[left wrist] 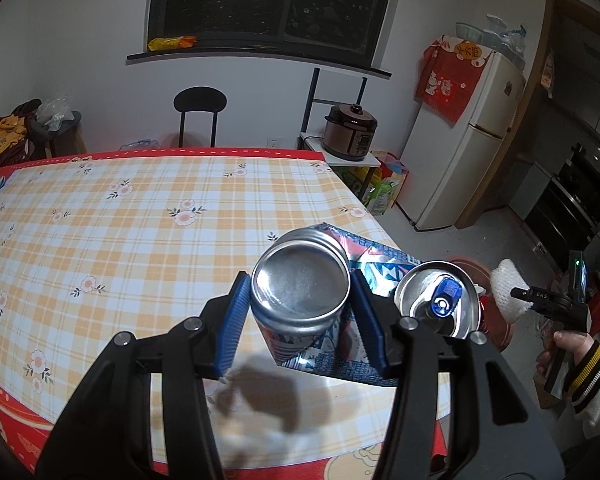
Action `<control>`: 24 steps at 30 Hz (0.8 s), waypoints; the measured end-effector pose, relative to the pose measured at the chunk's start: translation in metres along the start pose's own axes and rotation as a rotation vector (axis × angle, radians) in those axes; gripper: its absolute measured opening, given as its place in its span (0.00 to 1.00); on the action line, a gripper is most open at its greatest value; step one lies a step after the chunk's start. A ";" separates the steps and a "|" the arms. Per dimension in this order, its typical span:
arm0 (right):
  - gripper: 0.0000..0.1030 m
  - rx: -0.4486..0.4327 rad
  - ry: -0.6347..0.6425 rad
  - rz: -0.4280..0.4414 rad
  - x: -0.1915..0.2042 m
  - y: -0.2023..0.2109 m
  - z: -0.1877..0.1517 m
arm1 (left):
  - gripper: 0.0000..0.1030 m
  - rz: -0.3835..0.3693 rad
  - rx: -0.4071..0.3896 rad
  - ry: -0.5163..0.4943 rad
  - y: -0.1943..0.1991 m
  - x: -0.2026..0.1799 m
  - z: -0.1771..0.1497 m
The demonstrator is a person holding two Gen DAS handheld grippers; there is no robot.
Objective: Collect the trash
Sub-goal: 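Carry the bubble-wrap sleeve with the right tool over the bin and release it, then carry the crushed blue can with the left tool over the bin and release it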
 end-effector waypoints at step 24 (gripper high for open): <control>0.95 -0.272 0.023 -0.016 -0.031 0.136 0.029 | 0.51 -0.221 -0.017 -0.222 -0.042 -0.141 0.037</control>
Point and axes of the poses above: each gripper's, at about its wrist camera, not at the fingertips, and y roughly against the way its jaws point, x to its left, z to its top, the point moved 2 cm from there along -y, roughly the way its jaws point, and after that the axes turned 2 degrees about x, right-handed, at the moved point
